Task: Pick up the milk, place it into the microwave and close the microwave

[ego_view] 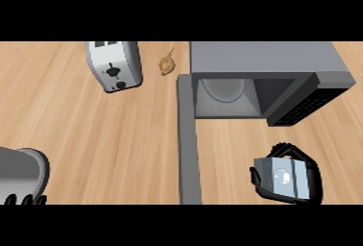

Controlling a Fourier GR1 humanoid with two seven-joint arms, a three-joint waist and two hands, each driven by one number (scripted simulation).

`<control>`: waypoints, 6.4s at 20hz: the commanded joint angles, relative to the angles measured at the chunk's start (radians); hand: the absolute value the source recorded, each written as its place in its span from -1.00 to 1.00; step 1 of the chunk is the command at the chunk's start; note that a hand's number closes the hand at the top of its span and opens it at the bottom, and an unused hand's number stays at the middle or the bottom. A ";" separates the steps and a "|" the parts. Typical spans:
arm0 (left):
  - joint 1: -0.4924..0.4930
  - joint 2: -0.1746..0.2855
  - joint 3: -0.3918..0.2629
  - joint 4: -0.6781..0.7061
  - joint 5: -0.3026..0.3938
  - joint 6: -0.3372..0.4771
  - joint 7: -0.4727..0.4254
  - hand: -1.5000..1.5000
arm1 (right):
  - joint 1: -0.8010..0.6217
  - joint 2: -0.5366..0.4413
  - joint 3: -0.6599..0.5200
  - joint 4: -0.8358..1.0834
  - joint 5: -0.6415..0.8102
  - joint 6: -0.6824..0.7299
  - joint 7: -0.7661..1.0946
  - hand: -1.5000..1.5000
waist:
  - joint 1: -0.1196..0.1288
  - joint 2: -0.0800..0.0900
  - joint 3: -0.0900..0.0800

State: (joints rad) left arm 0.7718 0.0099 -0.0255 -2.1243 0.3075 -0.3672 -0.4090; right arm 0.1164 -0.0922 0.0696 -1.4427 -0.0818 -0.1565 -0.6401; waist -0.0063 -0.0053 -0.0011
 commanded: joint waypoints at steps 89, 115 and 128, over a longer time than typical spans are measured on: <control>-0.208 0.085 0.131 0.193 0.054 -0.120 0.029 -1.00 | -1.116 -0.095 -0.005 1.423 0.310 -0.856 0.102 -1.00 | 0.200 0.080 0.007; -0.195 0.078 0.160 0.203 0.038 -0.130 -0.023 -1.00 | -1.033 0.004 -0.200 1.283 0.118 -0.371 -0.144 -1.00 | 0.109 0.049 0.009; -0.180 0.067 0.156 0.179 0.019 -0.106 0.034 -1.00 | -0.875 0.060 -0.264 1.287 0.060 -0.168 -0.377 -1.00 | 0.046 0.022 0.004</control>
State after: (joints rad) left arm 0.6178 0.0729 0.1201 -1.9641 0.3315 -0.4846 -0.3960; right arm -0.8045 -0.0499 -0.1829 -0.1484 -0.0113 -0.3731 -0.9310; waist 0.0620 0.0251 0.0040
